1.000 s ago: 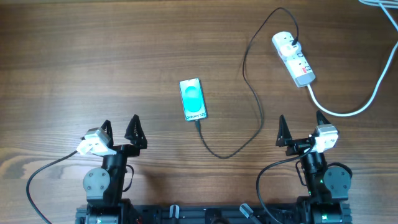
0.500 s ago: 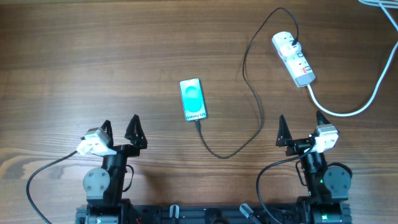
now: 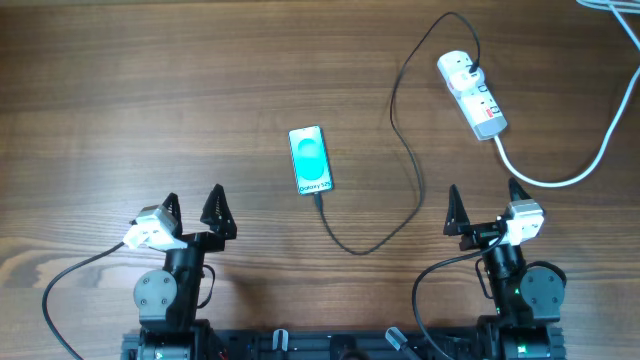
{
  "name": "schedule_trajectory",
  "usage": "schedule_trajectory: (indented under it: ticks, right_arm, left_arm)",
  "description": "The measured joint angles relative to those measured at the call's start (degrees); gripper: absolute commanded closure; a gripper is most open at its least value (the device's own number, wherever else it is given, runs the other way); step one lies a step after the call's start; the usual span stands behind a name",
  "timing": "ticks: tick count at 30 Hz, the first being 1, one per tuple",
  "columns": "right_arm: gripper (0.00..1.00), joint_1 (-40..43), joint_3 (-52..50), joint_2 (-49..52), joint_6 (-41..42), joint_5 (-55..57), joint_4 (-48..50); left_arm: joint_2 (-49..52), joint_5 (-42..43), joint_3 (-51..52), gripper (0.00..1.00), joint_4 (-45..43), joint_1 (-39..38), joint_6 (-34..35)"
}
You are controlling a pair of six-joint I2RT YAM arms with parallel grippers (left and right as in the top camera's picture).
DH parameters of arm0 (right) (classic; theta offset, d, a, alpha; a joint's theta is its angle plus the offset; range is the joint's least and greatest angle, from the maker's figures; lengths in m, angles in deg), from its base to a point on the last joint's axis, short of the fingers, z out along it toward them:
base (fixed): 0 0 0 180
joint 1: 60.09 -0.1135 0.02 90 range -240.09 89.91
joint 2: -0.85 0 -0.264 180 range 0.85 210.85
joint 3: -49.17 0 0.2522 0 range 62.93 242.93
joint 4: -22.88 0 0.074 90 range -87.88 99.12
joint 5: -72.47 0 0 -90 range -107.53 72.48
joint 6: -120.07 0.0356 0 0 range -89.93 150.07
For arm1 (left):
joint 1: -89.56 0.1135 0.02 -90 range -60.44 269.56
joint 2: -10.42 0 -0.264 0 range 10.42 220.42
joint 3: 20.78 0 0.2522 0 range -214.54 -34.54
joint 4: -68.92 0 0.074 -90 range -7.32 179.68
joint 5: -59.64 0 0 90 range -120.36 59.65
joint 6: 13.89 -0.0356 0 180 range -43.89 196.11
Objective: Plug charger to phone and switch on socket
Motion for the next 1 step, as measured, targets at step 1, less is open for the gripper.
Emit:
schedule_trajectory:
  ticks: [1]
  right_arm:
    - [0.0,0.0,0.0,0.0,0.0,0.0,0.0]
  left_arm:
    - [0.0,0.0,0.0,0.0,0.0,0.0,0.0]
